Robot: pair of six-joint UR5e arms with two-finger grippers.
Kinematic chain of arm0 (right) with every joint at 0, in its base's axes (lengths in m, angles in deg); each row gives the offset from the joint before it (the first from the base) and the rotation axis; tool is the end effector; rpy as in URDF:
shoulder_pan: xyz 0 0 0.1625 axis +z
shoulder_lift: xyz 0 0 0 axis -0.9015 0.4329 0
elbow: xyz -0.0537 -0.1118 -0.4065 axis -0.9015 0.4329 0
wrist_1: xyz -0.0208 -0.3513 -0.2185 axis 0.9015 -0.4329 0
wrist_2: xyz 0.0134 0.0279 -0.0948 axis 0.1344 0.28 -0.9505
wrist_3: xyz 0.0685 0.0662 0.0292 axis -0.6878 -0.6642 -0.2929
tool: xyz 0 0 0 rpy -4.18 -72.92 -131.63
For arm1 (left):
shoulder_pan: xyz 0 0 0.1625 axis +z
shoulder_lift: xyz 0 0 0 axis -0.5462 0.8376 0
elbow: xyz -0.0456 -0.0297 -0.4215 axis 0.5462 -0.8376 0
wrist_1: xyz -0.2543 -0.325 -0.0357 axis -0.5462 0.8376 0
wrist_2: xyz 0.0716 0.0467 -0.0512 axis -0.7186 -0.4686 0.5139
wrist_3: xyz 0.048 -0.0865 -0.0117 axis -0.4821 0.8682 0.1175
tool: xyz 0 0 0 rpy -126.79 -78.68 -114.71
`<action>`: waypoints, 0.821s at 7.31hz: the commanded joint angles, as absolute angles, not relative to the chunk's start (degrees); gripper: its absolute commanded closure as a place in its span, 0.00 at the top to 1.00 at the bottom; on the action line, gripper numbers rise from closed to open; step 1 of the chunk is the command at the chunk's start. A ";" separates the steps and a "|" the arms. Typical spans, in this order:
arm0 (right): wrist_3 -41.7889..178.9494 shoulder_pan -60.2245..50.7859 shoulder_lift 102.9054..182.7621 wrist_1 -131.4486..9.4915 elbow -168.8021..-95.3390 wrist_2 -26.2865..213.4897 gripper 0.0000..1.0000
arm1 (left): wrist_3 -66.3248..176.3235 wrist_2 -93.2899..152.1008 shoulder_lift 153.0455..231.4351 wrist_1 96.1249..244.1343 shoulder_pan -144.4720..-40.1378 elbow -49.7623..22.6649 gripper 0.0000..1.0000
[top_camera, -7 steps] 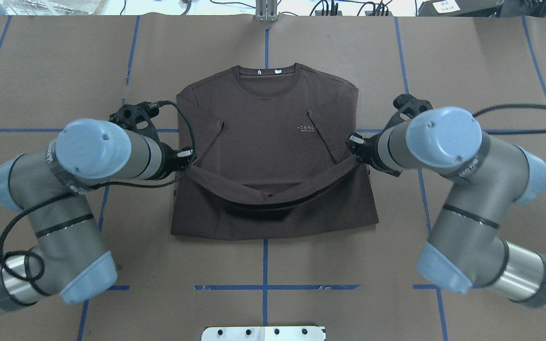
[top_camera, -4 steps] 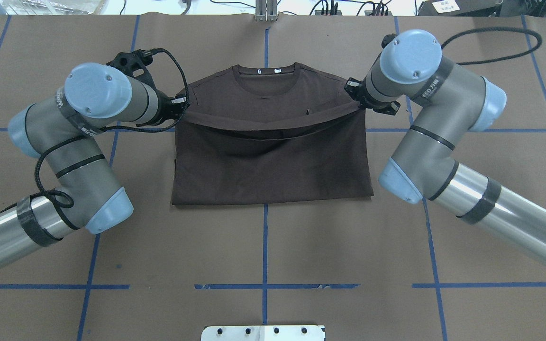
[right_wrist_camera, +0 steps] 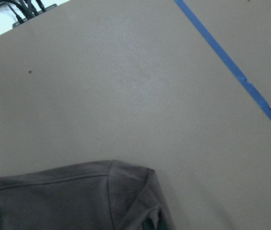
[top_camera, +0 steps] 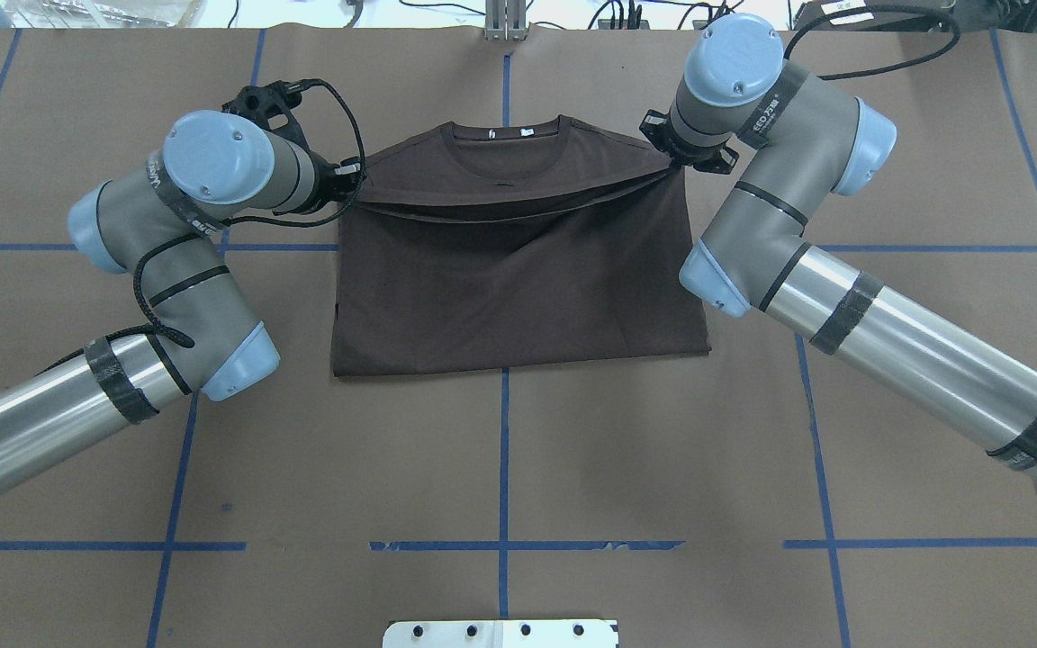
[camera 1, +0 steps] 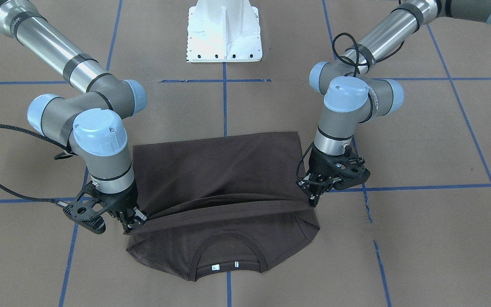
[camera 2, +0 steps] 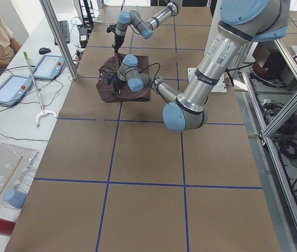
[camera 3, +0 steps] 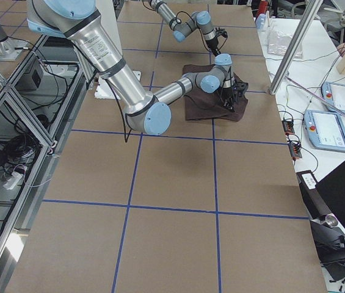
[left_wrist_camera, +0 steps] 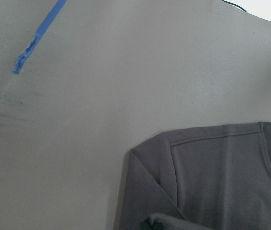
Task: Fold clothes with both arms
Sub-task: 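Release the hem with both grippers and raise them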
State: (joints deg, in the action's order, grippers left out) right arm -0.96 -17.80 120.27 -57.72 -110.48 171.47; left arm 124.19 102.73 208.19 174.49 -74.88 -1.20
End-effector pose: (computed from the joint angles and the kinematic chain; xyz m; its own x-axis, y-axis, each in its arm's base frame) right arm -0.4574 -0.6494 0.3240 0.5645 0.4972 0.6589 -0.5907 0.8009 -0.0982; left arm 0.4713 -0.5884 0.3236 0.4923 -0.2982 -0.8177 0.5631 0.8255 0.0380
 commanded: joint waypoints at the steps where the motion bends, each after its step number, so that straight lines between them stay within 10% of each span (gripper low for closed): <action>1: -0.88 -17.77 119.26 -57.01 -108.34 171.13 0.12 | 123.94 102.09 209.03 176.36 -76.34 1.30 0.27; 2: -1.05 -17.77 118.47 -56.92 -108.51 171.39 0.58 | 121.94 102.44 208.77 179.33 -77.13 2.09 0.39; 6: -4.11 -18.02 130.97 -55.95 -127.68 180.08 0.72 | 123.40 107.19 204.82 183.05 -77.41 -2.37 0.44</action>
State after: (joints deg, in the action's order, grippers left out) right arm -2.45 -17.48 124.54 -55.49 -119.10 177.82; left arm 122.60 105.96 205.92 182.72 -77.36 -0.55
